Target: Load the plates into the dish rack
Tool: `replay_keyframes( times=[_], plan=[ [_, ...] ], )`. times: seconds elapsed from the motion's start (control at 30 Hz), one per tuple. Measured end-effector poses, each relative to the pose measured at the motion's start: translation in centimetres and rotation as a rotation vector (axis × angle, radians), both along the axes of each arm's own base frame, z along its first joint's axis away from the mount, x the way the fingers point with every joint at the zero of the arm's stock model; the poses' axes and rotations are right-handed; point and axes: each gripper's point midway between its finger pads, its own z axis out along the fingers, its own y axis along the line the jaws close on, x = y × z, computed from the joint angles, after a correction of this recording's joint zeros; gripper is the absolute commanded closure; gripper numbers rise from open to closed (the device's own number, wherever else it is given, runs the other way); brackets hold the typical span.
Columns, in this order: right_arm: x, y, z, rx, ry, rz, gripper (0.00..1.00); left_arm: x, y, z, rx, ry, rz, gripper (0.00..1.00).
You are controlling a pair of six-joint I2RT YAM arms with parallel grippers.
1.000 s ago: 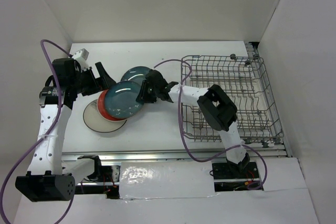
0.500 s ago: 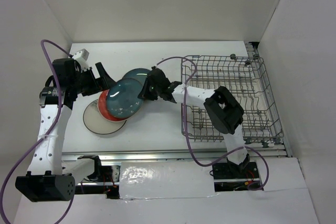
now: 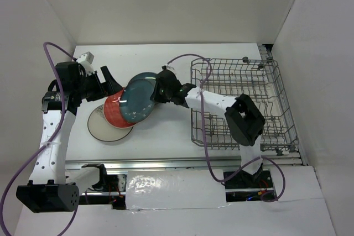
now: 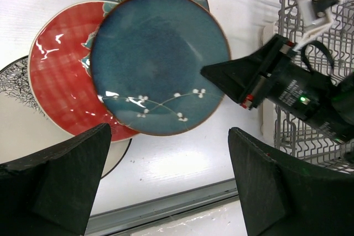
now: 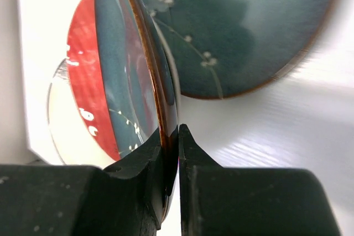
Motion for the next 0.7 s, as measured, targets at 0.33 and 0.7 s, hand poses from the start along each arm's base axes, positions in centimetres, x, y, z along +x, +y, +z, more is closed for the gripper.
replay_keyframes(
  times=[0.33, 0.7],
  plan=[
    [-0.4, -6.3, 9.1, -0.236, -0.174, -0.054, 1.0, -0.2, -0.1, 0.3, -0.007, -0.008, -0.001, 0.01],
    [-4.0, -23.2, 28.3, -0.197, -0.543, -0.429, 1.0, -0.4, -0.5, 0.8, -0.02, -0.021, -0.017, 0.01]
  ],
)
